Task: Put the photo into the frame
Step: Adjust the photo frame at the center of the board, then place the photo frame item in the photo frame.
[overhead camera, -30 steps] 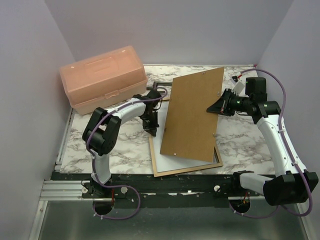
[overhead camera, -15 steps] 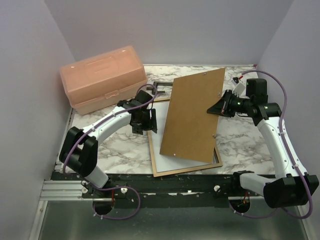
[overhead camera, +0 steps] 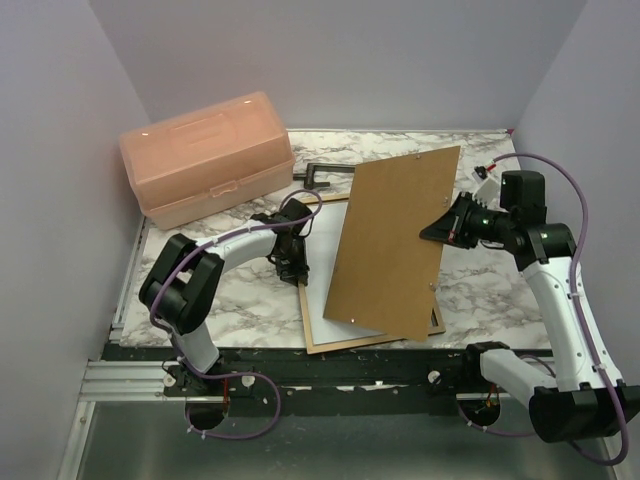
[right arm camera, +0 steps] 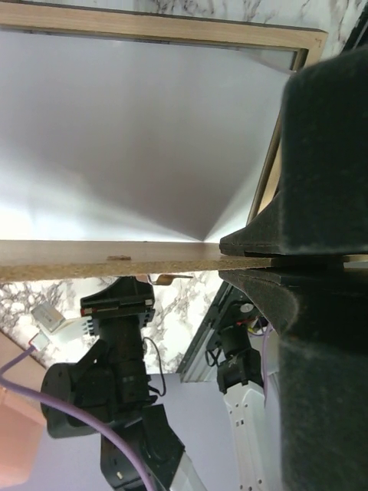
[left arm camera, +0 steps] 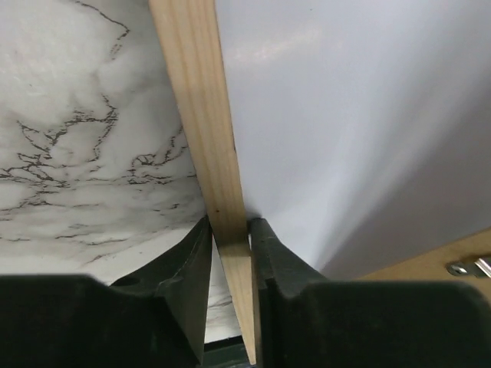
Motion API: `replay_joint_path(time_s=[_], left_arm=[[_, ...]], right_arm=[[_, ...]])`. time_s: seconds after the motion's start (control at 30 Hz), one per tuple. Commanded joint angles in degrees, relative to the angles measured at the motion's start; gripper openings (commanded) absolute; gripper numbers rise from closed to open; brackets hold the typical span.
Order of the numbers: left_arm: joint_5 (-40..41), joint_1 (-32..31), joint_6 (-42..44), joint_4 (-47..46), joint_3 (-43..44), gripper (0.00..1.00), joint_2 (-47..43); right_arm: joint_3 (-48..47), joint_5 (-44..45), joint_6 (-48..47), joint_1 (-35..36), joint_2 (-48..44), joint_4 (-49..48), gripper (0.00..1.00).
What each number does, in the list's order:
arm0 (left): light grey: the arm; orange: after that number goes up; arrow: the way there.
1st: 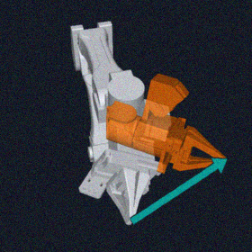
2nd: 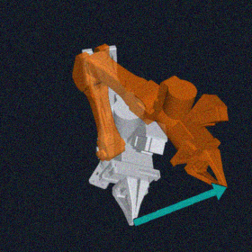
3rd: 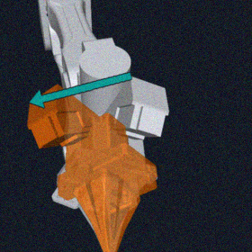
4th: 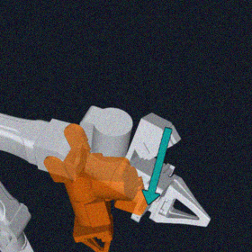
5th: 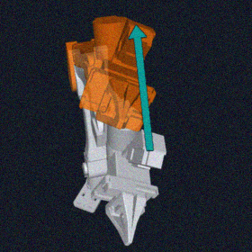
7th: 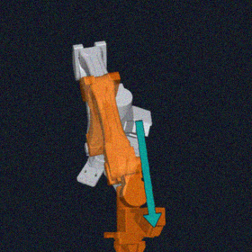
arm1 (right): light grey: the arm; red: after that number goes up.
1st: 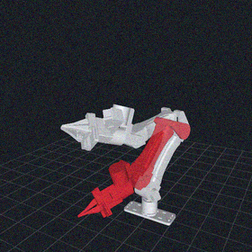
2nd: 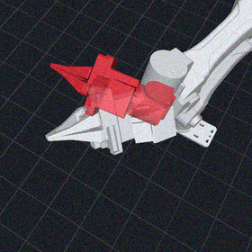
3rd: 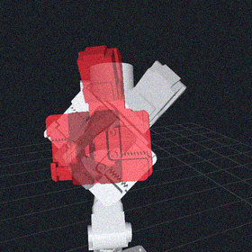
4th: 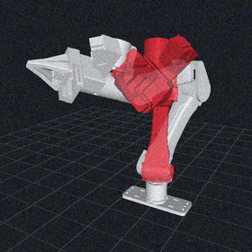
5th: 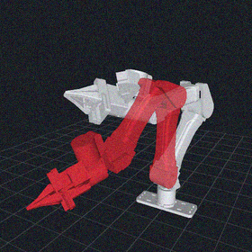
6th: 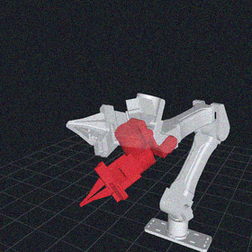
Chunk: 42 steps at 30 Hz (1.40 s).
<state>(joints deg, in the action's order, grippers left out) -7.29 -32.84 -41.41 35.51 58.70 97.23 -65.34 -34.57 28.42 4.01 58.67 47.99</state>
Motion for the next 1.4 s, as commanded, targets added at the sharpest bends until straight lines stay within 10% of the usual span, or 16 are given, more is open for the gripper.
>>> replay_joint_path(time_s=[0.0,0.23,1.03,1.2,1.37], left_arm=[[2.23,-1.31,1.58,-1.77,1.37,0.16,3.17],[2.27,-1.87,3.43,-2.27,0.07,0.00,2.18],[2.40,-2.68,11.67,-3.83,1.91,0.00,3.05],[3.25,-2.65,12.36,-3.95,2.39,0.50,2.06],[0.91,-2.32,10.99,-5.17,0.79,0.72,-1.26]], right_arm=[[-2.16,0.18,-0.78,-0.28,0.44,0.82,0.00],[-0.88,-2.59,-0.29,-0.24,1.95,-2.11,0.00],[-0.50,-7.30,-0.87,-0.23,5.48,-5.07,0.00],[0.02,-8.12,-0.71,-0.23,6.26,-6.03,0.00],[0.13,-9.31,-1.56,-0.25,7.64,-6.40,0.00]])
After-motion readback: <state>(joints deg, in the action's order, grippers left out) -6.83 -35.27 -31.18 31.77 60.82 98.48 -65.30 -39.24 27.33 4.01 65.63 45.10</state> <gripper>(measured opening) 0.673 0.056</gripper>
